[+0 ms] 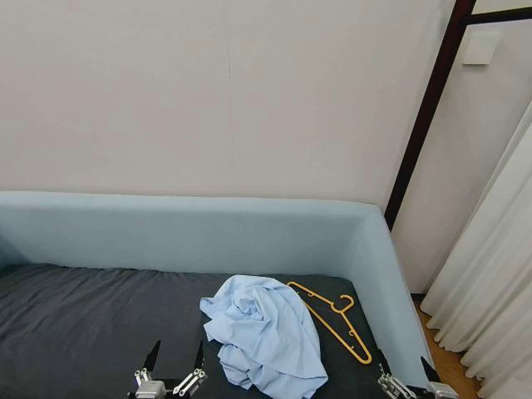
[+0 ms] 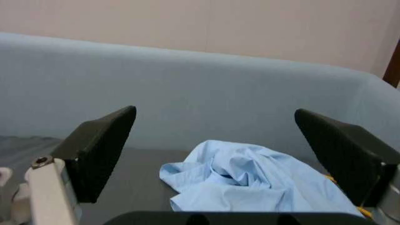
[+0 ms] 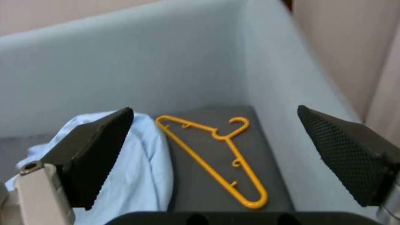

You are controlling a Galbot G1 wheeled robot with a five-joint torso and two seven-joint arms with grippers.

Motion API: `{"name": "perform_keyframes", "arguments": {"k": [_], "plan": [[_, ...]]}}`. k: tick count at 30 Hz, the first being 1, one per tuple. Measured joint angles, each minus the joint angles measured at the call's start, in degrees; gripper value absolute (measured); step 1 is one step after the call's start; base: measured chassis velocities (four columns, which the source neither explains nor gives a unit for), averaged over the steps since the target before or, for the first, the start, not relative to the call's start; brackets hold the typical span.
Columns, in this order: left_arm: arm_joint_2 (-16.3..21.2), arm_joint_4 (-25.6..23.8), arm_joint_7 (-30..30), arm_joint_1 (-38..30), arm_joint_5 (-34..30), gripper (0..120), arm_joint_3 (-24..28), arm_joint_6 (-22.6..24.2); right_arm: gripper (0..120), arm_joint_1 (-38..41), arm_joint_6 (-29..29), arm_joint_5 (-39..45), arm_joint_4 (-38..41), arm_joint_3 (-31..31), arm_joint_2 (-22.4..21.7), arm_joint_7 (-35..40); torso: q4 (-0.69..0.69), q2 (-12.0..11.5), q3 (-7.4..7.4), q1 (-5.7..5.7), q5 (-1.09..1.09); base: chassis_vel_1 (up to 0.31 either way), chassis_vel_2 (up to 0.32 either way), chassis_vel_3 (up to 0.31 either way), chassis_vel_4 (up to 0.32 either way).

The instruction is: Pick up the clothes from the sofa and hang them on the clothes hanger.

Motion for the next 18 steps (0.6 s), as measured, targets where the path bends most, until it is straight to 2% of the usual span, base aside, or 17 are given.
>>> {"name": "perform_keyframes", "arguments": {"k": [1,4,5,9,10,13,15,16,18], "plan": [[0.0,0.0,0.0,0.0,0.0,100,0.0,0.0,100,0.0,0.0,0.0,0.0,0.0,0.0,0.0,0.0,0.0,0.0,0.0,0.0,0.0,0.0,0.0,0.0],[0.83,0.48,0.66,-0.38,-0.91,100,0.56,-0.04,100,4.99,-5.11,5.91,-0.27,-2.02,-6.76,1.21,-0.03,0.0,0.0,0.0,-0.01,0.0,0.0,0.0,0.0],[0.83,0.48,0.66,-0.38,-0.91,100,0.56,-0.04,100,4.99,-5.11,5.91,-0.27,-2.02,-6.76,1.21,-0.03,0.0,0.0,0.0,-0.01,0.0,0.0,0.0,0.0],[1.48,0.97,1.18,-0.37,-1.66,100,0.52,-0.02,100,13.64,-11.24,12.43,-1.65,-5.01,-13.92,2.78,-0.01,0.0,0.0,0.0,-0.01,0.0,0.0,0.0,0.0],[1.48,0.97,1.18,-0.37,-1.66,100,0.52,-0.02,100,13.64,-11.24,12.43,-1.65,-5.01,-13.92,2.78,-0.01,0.0,0.0,0.0,-0.01,0.0,0.0,0.0,0.0],[1.27,1.03,1.44,0.43,-1.73,100,0.13,-0.29,100,20.98,-15.0,15.78,-4.12,-10.44,-18.28,3.54,0.0,0.0,0.0,0.0,-0.02,0.0,0.0,0.0,0.0],[1.07,1.04,1.6,0.78,-1.66,100,0.01,-0.52,100,25.5,-15.99,16.12,-6.68,-14.76,-19.89,3.71,0.0,0.0,0.01,0.0,0.0,0.0,0.0,0.0,0.0],[1.07,1.04,1.6,0.78,-1.66,100,0.01,-0.52,100,25.5,-15.99,16.12,-6.68,-14.76,-19.89,3.71,0.0,0.0,0.01,0.0,0.0,0.0,0.0,0.0,0.0],[0.85,1.04,1.69,1.11,-1.52,100,-0.12,-0.64,100,31.26,-16.81,16.43,-10.1,-19.81,-20.99,4.04,-0.01,0.0,0.01,0.0,-0.02,0.0,0.0,0.0,0.0]]}}
